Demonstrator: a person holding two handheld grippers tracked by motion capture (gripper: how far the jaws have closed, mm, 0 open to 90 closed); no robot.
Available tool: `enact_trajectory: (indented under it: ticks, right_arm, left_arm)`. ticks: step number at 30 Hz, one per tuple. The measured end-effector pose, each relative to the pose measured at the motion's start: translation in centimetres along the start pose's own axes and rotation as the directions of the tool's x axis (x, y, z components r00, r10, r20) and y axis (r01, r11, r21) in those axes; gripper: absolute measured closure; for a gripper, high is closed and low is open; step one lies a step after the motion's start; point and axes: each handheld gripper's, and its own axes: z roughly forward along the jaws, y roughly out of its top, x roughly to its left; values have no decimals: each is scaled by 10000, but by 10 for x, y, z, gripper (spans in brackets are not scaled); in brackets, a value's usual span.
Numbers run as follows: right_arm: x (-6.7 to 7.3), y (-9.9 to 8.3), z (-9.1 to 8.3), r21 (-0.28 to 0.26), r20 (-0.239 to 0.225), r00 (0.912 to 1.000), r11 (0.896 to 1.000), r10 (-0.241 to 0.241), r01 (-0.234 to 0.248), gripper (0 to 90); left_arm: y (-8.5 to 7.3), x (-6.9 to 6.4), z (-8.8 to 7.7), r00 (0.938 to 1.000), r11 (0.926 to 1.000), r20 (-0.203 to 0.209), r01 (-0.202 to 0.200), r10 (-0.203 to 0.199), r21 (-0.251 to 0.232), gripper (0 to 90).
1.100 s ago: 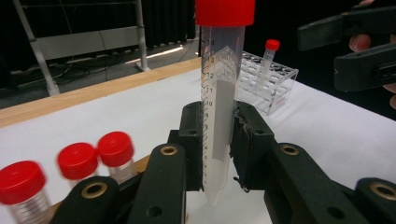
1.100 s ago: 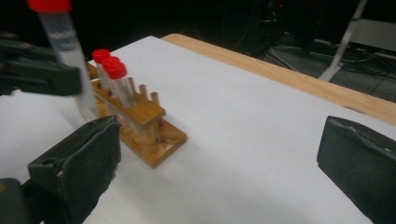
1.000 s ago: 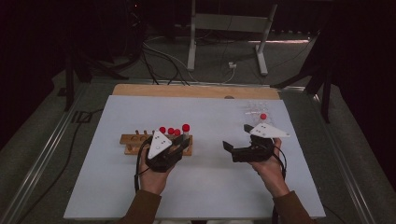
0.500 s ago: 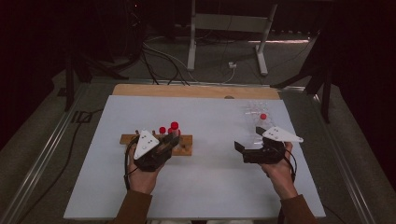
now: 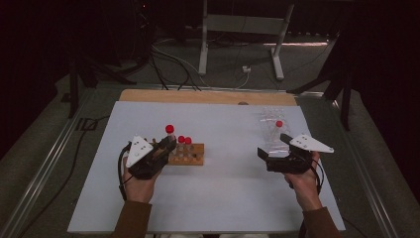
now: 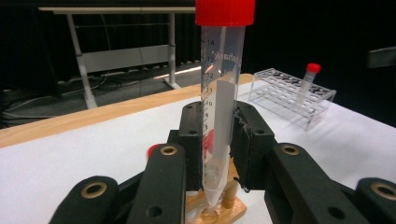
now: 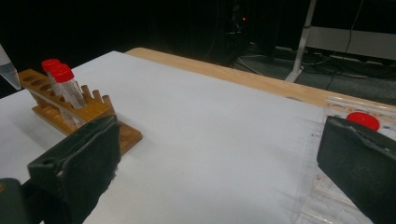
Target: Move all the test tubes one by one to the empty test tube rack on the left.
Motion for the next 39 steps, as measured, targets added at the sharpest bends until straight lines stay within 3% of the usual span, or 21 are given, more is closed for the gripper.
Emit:
enact_trajectory:
  ticks: [14,26,39]
  right_arm:
    - [-4,1,-4,-162,40,9999,9998,147,-146,0]
    - [-7,1,-6,-216,67,9998,9996,210,-209,0]
    - [-6,1,-7,-288,46,9998,9994,197,-196,0]
  left_arm:
    - [-8,18,2,9975,10000,-701,-23,28,72,759]
    - [-14,24,7,9931,9996,-1159,-167,193,232,760]
    - [-22,33,12,9883,9996,-1527,34,7,263,759]
